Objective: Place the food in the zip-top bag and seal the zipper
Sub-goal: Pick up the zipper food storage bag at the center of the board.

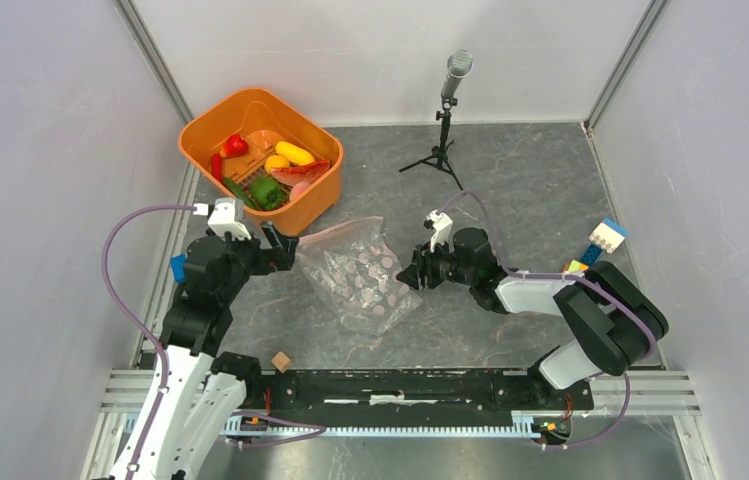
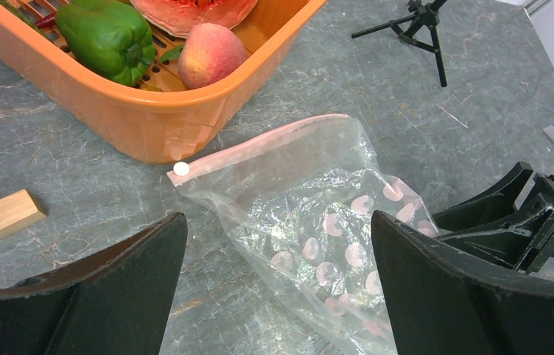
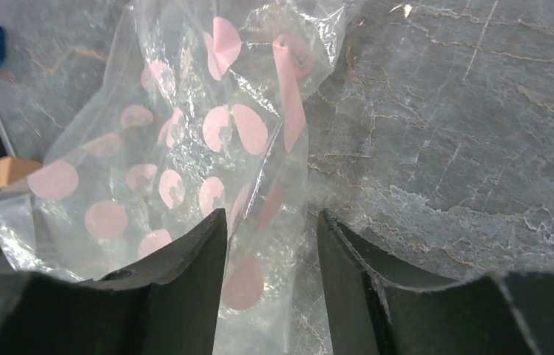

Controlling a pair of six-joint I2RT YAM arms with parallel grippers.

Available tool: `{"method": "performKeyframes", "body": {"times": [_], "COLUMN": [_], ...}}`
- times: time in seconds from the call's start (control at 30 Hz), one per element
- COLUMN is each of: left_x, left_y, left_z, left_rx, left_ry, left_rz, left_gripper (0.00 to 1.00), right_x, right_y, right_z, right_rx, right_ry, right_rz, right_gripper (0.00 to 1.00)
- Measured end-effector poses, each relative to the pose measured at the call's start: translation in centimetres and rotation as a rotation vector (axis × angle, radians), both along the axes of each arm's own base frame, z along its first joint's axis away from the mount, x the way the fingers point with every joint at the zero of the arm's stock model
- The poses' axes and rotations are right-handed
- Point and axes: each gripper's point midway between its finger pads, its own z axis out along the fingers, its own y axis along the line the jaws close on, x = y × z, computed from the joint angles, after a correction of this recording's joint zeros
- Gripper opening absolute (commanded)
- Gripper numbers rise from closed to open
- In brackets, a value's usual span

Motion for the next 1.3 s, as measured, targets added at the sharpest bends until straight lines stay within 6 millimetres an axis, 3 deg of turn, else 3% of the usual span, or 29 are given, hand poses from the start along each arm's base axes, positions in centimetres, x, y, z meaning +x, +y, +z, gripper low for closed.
{"method": "performKeyframes", "body": {"times": [0.23, 0.27, 0.47, 0.57, 0.7, 0.8, 0.9, 1.07, 1.3], "left_x": [0.0, 0.0, 0.1, 0.1, -0.2, -0.6, -0.9, -2.2, -5.7], "left_y": [0.0, 0.0, -0.4, -0.5, -1.4, -2.7, -4.2, -7.4, -10.5], "left_z": [-0.1, -0.1, -0.4, -0.5, -0.5, -0.1, 0.6, 1.8, 2.7], "left_rx": [0.000, 0.000, -0.004, -0.011, -0.031, -0.058, -0.095, -0.173, -0.228], "left_ry": [0.003, 0.004, 0.019, 0.025, 0.032, 0.025, 0.001, -0.034, -0.005], "left_rz": [0.000, -0.001, -0.019, -0.024, -0.073, -0.146, -0.232, -0.443, -0.734], "left_gripper": [1.00, 1.00, 1.00, 1.00, 1.00, 1.00, 1.00, 1.00, 1.00], "right_x": [-0.8, -1.1, -2.1, -2.5, -5.0, -6.5, -7.0, -7.7, -6.1], "right_y": [0.8, 0.9, 0.4, -0.4, -2.2, -3.1, -3.6, -3.9, -5.5], "right_z": [-0.1, -0.1, 0.3, 3.1, 8.5, 10.5, 10.8, 9.9, 12.0], "right_rx": [-0.073, -0.077, -0.143, -0.142, -0.106, -0.131, -0.190, -0.269, -0.340], "right_ry": [-0.054, -0.060, -0.120, -0.280, -0.671, -0.895, -1.010, -1.039, -1.063], "right_rz": [0.121, 0.141, 0.224, 0.251, 0.335, 0.406, 0.470, 0.586, 0.626], "right_gripper": [0.02, 0.00, 0.00, 0.00, 0.00, 0.00, 0.00, 0.00, 0.00]}}
